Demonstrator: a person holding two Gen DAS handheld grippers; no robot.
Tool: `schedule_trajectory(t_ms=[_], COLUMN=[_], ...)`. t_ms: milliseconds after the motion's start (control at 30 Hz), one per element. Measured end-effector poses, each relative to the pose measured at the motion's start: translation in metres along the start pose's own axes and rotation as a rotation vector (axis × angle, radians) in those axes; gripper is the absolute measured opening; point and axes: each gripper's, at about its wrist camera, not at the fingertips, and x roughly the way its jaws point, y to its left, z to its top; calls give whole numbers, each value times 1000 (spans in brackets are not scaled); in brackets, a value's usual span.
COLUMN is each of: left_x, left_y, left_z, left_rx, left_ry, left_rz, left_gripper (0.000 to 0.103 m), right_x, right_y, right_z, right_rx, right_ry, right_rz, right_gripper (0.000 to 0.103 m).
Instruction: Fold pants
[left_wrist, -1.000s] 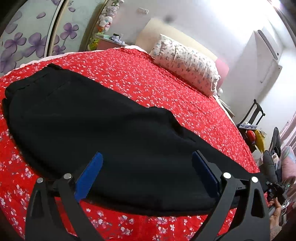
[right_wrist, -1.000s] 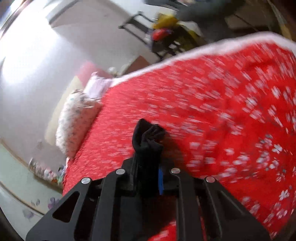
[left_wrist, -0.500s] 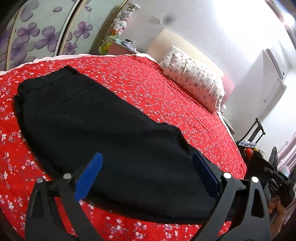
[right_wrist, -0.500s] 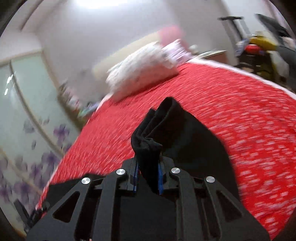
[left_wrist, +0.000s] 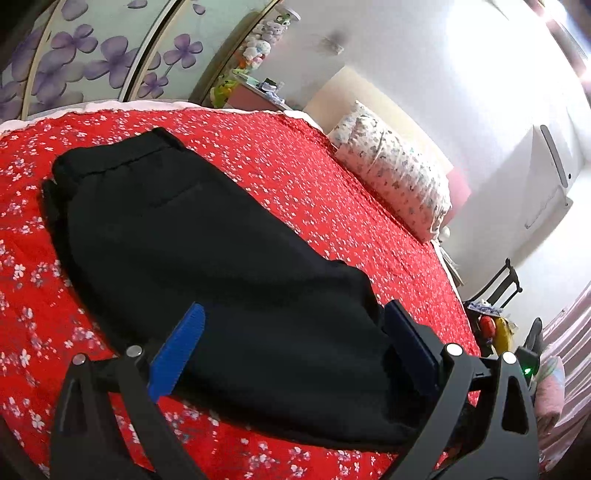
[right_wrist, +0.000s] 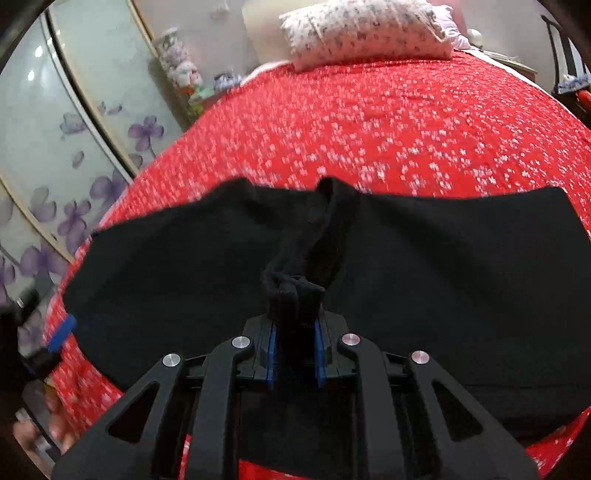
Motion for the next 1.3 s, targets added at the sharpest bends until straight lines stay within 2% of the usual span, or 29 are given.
schedule_trajectory(t_ms=[100,233,300,367,400,433,467,500,533,600,633,700,767,833,867,900,1000,1100,1167,1200,1267,1300], left_x=[-2,-5,-5,-7,-7,-9,-10,-11,-13,-15,-15,-18,-21,-26,-31,-36,-47,-58,-67,-69,-69,-66], left_y=[5,13,15,16,16,16,16,16,17,19,20,26,33,45,53,62,85,106,120,125,136,140], left_z=[3,5,7,8,9,10,11,12,14,16,16,20,25,32,36,41,54,62,68,70,72,72], left_rx=[-20,-47,-58,-64,-64,-63,-64,-65,-70,-82,-87,-105,-125,-165,-191,-218,-277,-301,-316,-322,-348,-364], left_ry=[-6,-9,-8,-13,-17,-24,-30,-37,-44,-52,-52,-57,-63,-78,-91,-99,-89,-97,-144,-156,-150,-140], left_rz=[-1,4,1,-2,-2,-1,-1,-2,-2,-1,-1,4,10,4,1,-4,-64,-107,-62,-42,-47,-51], left_gripper=[98,98,98,98,98,98,98,98,98,98,98,99,99,99,99,99,99,99,99,99,99,99], right_x=[-6,25,30,29,28,26,26,21,16,13,18,34,30,17,10,-4,-46,-73,-77,-74,-72,-69], right_y=[14,34,36,42,43,43,41,39,35,23,15,5,3,-3,-8,-13,-25,-36,-40,-39,-35,-31], right_z=[7,-7,-18,-21,-21,-21,-21,-18,-15,-11,-13,-22,-24,-25,-25,-28,-39,-53,-54,-52,-55,-56], right_rx=[1,-108,-150,-219,-243,-253,-247,-208,-150,-2,77,152,126,165,185,194,143,76,97,119,104,75], right_ry=[-32,82,99,102,112,132,144,143,134,126,150,214,210,228,230,218,134,50,36,50,68,78], right_rz=[44,-30,-55,-74,-72,-57,-34,8,59,183,242,267,284,326,358,394,422,381,396,437,468,446], right_gripper=[16,16,17,21,31,44,50,62,68,68,71,71,71,72,73,80,89,89,89,89,89,89])
